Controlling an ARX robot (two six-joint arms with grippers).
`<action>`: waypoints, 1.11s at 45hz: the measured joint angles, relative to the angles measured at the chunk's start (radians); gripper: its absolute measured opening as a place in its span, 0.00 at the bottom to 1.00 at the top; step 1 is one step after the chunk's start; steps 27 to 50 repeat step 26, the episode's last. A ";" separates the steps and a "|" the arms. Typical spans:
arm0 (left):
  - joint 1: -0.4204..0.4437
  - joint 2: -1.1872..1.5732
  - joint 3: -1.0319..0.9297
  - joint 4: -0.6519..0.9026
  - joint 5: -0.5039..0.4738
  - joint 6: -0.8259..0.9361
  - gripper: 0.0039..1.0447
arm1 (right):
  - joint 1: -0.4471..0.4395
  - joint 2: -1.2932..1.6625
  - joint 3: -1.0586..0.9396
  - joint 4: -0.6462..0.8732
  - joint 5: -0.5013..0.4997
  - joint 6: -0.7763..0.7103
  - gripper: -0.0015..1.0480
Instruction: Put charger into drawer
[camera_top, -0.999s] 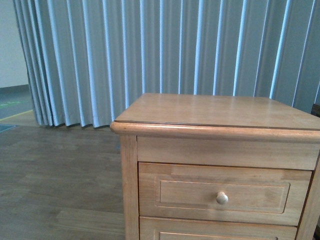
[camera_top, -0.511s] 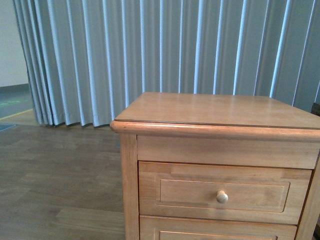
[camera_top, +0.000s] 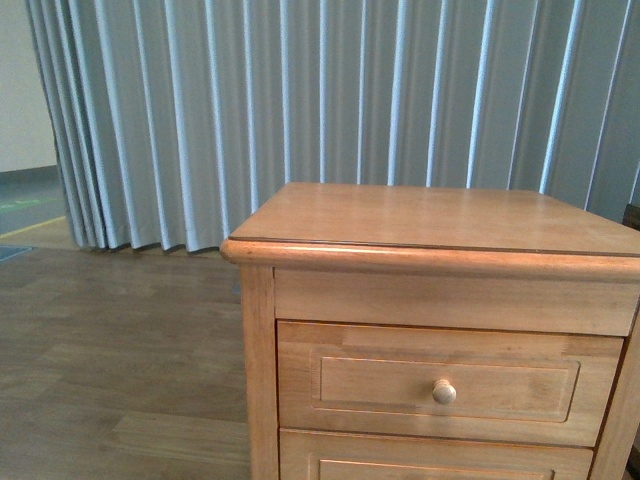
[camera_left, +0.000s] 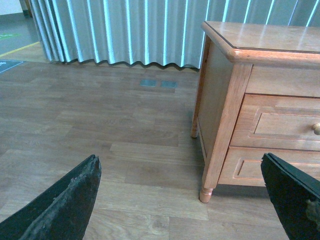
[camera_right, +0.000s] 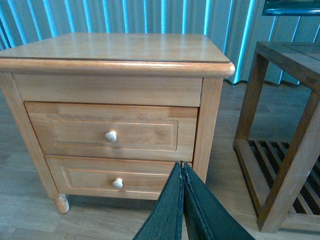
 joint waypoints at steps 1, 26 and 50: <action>0.000 0.000 0.000 0.000 0.000 0.000 0.94 | 0.000 0.000 0.000 0.000 0.000 0.000 0.02; 0.000 0.000 0.000 0.000 0.000 0.000 0.94 | 0.000 -0.001 0.000 0.000 0.000 0.000 0.55; 0.000 0.000 0.000 0.000 0.000 0.000 0.94 | 0.000 -0.001 0.000 0.000 0.000 0.000 0.55</action>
